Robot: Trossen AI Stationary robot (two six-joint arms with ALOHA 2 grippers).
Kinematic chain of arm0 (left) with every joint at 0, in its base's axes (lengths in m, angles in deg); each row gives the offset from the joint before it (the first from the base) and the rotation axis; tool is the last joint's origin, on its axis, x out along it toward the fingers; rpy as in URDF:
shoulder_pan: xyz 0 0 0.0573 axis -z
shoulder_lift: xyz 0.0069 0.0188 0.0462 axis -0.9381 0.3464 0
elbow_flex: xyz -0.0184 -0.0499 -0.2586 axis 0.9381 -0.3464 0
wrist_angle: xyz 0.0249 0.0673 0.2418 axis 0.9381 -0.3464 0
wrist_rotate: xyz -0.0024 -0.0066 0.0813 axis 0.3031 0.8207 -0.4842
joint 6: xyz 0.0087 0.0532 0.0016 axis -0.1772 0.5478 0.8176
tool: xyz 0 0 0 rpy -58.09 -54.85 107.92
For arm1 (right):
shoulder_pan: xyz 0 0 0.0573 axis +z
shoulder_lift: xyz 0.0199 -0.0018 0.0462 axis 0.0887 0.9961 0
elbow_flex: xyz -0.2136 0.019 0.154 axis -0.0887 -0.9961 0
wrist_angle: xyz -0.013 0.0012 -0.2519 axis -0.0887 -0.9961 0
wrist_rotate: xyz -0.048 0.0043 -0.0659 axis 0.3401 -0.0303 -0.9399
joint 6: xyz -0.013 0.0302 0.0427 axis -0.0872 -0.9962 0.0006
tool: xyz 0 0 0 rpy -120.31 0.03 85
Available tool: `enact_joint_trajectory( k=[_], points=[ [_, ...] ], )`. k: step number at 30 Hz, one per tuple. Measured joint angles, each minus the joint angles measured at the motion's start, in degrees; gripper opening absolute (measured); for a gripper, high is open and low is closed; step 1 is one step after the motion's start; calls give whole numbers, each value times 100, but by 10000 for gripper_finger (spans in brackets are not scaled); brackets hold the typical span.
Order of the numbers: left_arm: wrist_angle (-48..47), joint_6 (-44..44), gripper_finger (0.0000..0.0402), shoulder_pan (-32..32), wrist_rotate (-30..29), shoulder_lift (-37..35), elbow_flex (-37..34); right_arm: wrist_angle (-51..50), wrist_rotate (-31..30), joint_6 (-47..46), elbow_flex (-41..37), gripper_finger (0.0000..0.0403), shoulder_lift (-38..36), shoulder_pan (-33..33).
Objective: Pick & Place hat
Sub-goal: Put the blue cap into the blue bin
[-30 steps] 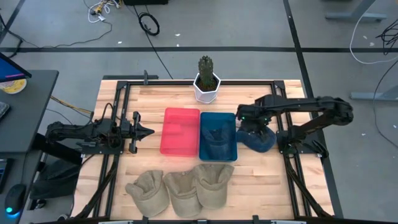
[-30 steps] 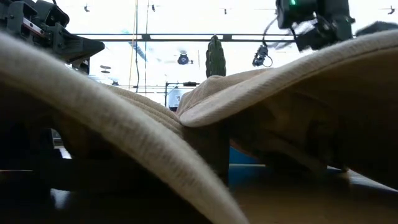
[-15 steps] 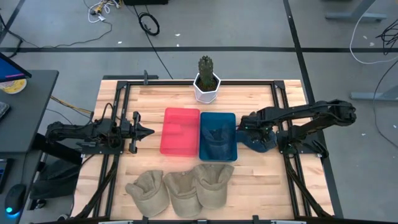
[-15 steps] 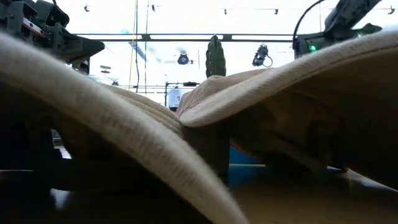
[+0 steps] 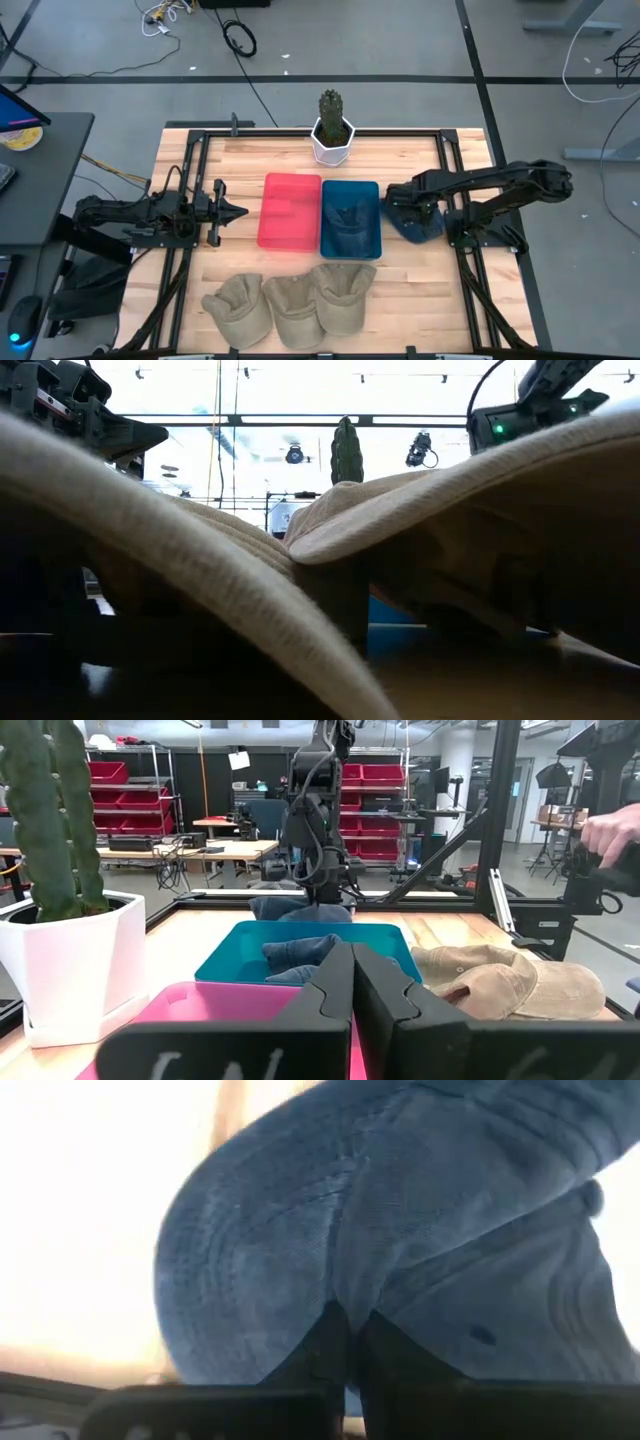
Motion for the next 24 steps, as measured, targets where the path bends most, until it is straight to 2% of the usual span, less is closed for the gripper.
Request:
enact_joint_trajectory(
  k=[3,10,17,24],
  points=[
    [0,0,3,0,0,0,2,-341,-176,-490,391,6,2,-31],
    [-1,1,3,2,0,0,1,-1028,-124,-1260,1747,2,2,-110],
    [0,0,3,0,0,0,0,-766,161,-1817,3014,1,-1,-109],
    [0,0,3,0,0,0,2,-336,755,-2173,3426,1,322,-97]
  ],
)
